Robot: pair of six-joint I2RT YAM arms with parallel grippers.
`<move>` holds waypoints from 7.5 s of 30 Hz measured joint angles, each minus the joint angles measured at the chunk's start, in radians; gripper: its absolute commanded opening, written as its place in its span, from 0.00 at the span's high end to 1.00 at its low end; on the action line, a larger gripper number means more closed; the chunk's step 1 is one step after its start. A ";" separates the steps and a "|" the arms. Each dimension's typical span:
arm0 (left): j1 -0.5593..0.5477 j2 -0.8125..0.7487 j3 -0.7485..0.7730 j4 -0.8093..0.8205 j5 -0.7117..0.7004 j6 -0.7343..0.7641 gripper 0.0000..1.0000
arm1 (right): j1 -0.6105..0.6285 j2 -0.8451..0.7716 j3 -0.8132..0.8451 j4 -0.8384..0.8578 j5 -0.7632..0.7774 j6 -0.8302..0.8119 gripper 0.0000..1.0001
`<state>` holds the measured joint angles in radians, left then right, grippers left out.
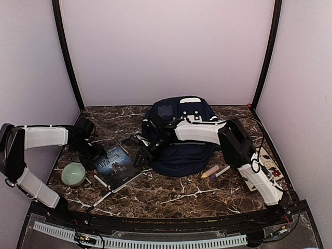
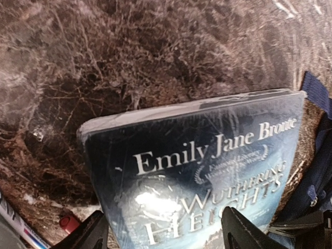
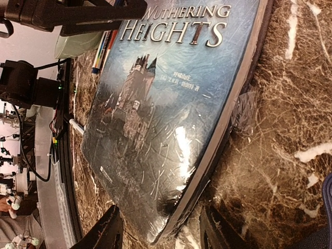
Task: Pack the student bag
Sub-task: Move the book to the center of the board, then pick up the book at the center of the board, then pass from the left arm to the right, then pick up the largest pocket of the bag from the student bag.
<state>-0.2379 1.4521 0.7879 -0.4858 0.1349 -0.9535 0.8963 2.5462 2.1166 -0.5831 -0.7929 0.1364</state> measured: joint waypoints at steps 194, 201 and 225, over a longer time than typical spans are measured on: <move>-0.439 0.151 0.279 0.781 0.388 0.776 0.38 | -0.802 -0.956 -0.839 0.260 -0.246 0.081 1.00; -0.601 0.332 0.488 0.596 0.267 1.031 0.42 | -0.929 -1.121 -0.900 0.072 -0.181 -0.114 1.00; -0.682 0.790 0.909 0.325 0.222 1.222 0.51 | -1.133 -1.225 -1.086 -0.098 -0.154 -0.259 1.00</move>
<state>-0.9199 2.2417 1.6966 -0.1608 0.3569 0.2684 -0.2367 1.3209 1.0302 -0.6807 -0.9466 -0.1230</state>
